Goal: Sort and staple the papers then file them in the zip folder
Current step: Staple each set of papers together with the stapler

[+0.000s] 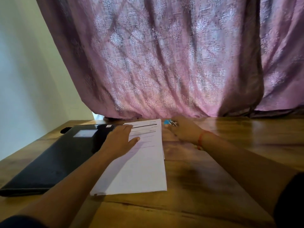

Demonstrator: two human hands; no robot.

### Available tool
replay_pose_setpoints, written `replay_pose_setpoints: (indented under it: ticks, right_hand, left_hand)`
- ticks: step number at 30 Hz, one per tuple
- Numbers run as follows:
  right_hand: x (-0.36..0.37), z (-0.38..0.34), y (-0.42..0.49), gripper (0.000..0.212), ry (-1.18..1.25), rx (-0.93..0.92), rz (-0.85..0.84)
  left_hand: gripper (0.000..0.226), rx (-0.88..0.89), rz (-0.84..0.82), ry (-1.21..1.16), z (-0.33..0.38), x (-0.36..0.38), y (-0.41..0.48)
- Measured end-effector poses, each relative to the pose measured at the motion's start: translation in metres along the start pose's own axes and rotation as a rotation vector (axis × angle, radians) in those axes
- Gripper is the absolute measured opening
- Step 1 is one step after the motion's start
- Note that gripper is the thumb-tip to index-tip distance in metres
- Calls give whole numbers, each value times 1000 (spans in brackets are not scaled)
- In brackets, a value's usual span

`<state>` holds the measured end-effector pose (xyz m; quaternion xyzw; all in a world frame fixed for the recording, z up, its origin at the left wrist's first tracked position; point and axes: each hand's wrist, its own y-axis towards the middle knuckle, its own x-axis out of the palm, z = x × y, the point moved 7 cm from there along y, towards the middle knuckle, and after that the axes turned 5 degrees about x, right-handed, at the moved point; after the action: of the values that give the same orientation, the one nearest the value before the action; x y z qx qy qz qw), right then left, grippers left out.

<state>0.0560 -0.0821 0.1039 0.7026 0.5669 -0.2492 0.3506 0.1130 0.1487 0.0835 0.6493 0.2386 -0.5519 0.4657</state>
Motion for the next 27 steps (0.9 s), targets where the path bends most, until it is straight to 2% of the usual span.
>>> replay_pose_setpoints:
  ticks: [5, 9, 15, 19, 27]
  right_hand:
    - [49, -65, 58, 28, -60, -91, -178]
    - [80, -102, 108, 27, -214, -173, -129]
    - [130, -139, 176, 41, -168, -220, -45]
    - [163, -147, 215, 35, -192, -207, -60]
    - [207, -136, 247, 24, -230, -183, -101]
  left_hand:
    - [56, -66, -12, 15, -46, -5, 12]
    - [37, -109, -24, 62, -79, -6, 21]
    - [55, -182, 48, 83, -129, 4, 30]
    - [55, -231, 102, 24, -144, 16, 29]
    - [61, -162, 127, 32, -143, 23, 30]
